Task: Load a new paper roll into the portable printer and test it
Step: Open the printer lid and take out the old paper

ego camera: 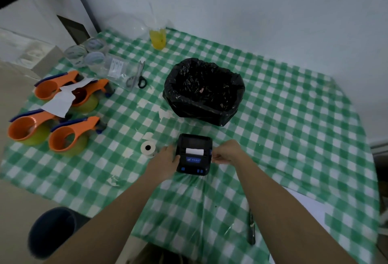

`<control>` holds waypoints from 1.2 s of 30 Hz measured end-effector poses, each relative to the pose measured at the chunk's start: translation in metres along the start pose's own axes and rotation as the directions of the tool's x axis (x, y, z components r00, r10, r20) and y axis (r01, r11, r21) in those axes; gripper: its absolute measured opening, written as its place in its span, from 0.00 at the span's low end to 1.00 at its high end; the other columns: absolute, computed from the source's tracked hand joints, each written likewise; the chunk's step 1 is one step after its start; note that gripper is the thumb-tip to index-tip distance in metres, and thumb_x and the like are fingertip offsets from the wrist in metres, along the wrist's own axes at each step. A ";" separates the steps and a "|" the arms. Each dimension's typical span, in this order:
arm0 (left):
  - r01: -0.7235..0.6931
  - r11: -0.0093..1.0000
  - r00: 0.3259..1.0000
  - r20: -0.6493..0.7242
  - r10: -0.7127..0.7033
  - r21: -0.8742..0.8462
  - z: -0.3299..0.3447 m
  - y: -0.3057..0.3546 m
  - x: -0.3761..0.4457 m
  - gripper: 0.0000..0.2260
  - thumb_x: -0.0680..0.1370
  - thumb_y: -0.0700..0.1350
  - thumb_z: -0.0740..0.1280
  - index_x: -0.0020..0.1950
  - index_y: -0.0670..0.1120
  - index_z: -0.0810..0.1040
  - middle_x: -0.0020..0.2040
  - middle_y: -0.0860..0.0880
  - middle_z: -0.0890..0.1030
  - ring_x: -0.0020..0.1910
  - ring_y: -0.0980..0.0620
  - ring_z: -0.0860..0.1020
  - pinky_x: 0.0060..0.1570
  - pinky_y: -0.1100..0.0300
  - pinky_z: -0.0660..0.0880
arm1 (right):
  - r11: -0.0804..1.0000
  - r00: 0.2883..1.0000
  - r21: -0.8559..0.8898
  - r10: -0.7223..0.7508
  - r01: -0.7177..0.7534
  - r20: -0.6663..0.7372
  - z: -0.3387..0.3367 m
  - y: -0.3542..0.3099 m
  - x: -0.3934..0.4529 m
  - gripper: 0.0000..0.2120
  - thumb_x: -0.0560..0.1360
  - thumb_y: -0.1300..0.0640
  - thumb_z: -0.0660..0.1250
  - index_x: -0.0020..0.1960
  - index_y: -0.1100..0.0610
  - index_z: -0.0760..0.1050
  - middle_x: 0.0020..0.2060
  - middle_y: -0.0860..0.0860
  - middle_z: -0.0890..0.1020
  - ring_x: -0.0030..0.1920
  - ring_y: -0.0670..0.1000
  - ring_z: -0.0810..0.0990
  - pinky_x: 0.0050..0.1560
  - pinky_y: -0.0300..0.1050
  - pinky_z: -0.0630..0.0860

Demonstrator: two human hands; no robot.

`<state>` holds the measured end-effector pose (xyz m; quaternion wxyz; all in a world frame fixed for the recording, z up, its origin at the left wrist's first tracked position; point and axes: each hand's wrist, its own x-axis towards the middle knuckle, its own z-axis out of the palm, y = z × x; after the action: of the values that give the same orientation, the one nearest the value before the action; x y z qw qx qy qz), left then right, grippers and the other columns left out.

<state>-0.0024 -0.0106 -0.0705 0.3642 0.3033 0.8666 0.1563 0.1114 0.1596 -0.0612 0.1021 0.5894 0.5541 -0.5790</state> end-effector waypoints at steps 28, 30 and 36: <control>-0.065 0.993 0.997 0.032 0.068 -0.094 0.009 -0.006 0.008 0.18 0.77 0.45 0.63 0.66 0.45 0.67 0.61 0.41 0.74 0.57 0.41 0.75 0.58 0.47 0.74 | 0.989 0.963 0.059 -0.119 0.137 -0.241 0.026 0.037 0.021 0.20 0.70 0.61 0.69 0.25 0.58 0.63 0.23 0.55 0.68 0.26 0.51 0.66 0.31 0.42 0.65; -0.056 0.992 0.997 0.049 0.062 -0.115 0.009 -0.006 0.009 0.19 0.76 0.47 0.65 0.65 0.45 0.68 0.61 0.42 0.74 0.57 0.43 0.76 0.59 0.46 0.74 | 0.995 0.978 -0.015 -0.105 0.104 -0.178 0.024 0.033 0.025 0.20 0.70 0.60 0.69 0.25 0.57 0.62 0.22 0.55 0.66 0.25 0.50 0.63 0.30 0.43 0.62; -0.041 0.983 0.997 0.058 0.052 -0.177 0.012 -0.019 0.018 0.19 0.72 0.52 0.68 0.62 0.49 0.71 0.59 0.45 0.77 0.54 0.45 0.78 0.54 0.43 0.77 | 0.995 0.991 -0.103 -0.005 -0.009 -0.132 0.022 0.018 0.025 0.17 0.67 0.67 0.64 0.25 0.57 0.60 0.23 0.54 0.64 0.25 0.51 0.62 0.32 0.46 0.62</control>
<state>-0.0112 -0.0129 -0.0981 0.4126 0.2948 0.8304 0.2309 0.1057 0.1490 -0.0972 0.0960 0.6211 0.5881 -0.5091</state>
